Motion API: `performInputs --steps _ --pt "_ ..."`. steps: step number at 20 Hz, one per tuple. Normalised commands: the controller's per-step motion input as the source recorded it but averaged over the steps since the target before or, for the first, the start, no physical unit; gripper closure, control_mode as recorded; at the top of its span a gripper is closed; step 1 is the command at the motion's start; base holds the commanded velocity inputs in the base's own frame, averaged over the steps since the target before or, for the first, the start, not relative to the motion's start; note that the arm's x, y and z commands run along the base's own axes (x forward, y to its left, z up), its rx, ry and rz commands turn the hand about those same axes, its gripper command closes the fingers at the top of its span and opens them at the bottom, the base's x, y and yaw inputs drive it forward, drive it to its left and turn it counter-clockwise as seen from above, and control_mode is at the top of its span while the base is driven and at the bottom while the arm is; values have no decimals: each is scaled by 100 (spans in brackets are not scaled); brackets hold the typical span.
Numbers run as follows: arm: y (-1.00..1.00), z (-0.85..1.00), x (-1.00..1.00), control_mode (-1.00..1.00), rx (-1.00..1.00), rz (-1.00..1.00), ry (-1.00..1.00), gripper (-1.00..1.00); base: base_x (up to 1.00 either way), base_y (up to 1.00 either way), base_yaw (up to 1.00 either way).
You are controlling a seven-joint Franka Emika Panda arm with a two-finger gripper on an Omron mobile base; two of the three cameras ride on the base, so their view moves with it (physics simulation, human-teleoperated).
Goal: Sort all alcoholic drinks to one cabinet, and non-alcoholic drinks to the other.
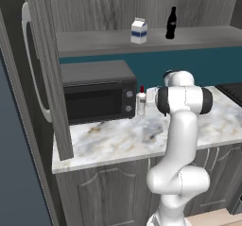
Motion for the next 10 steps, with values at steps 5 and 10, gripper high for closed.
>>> performInputs --steps 5,10 --pt "0 100 -53 -100 0 -6 0 100 0 0 0" --pt "0 85 -82 -100 0 -12 0 100 0 0 0"
